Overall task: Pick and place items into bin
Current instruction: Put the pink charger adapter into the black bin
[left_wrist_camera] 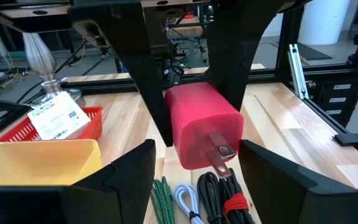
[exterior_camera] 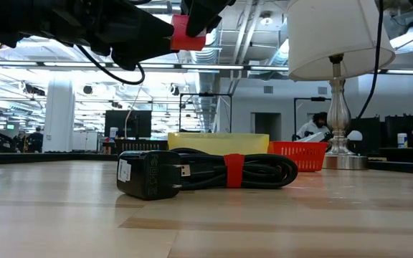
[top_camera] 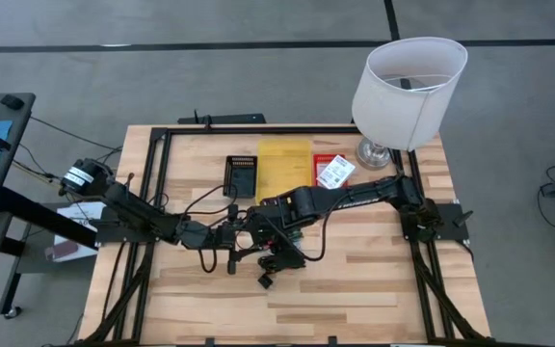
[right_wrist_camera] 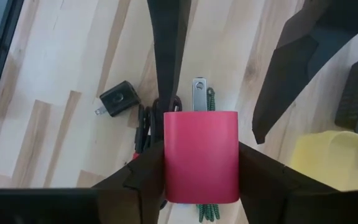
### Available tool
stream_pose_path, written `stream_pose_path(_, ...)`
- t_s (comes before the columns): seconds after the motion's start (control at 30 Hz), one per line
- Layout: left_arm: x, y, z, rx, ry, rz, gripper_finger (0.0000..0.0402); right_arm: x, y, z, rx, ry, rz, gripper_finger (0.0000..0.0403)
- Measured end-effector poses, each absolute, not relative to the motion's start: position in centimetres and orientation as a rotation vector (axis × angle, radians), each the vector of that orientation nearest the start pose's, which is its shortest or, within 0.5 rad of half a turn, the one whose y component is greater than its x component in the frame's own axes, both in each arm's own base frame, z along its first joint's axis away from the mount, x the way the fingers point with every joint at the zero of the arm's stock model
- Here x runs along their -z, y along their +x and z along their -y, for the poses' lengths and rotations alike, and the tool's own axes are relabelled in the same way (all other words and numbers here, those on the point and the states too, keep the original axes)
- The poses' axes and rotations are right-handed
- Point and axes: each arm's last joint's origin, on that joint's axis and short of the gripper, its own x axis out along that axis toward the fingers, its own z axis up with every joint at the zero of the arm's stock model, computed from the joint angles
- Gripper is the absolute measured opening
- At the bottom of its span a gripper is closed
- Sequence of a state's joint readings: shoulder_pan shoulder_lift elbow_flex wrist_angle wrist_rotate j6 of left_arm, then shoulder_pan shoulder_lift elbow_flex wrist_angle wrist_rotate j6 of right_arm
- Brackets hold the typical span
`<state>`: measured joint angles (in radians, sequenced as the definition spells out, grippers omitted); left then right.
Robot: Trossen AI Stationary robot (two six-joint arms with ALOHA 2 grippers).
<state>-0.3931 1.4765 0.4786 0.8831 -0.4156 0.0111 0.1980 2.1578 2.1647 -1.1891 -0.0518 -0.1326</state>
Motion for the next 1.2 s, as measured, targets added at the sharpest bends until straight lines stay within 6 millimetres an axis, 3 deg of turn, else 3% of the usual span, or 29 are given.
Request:
stream_pose_path(0.3,-18.46,25.68,9.39,-0.013,0.054,-0.094,0.0222,-29.66,44.17,-8.74,-0.296,-0.206,-1.134,0.0144)
stream_pose_path(0.53,-18.46,25.79,9.09,-0.020,0.057,-0.094,0.0222,-29.67,44.18,-8.74,-0.296,-0.206,-1.134,0.0168)
stream_pose_path(0.8,-18.45,25.87,8.87,-0.025,0.054,-0.095,0.0219,-29.68,44.22,-8.74,-0.303,-0.221,-1.127,0.0144)
stream_pose_path(1.03,-18.36,25.84,8.86,-0.028,0.053,-0.102,0.0166,-29.62,44.07,-8.70,-0.301,-0.224,-1.144,0.0203)
stream_pose_path(1.2,-18.33,25.82,8.87,-0.030,0.054,-0.104,0.0142,-29.59,44.04,-8.70,-0.301,-0.222,-1.148,0.0214)
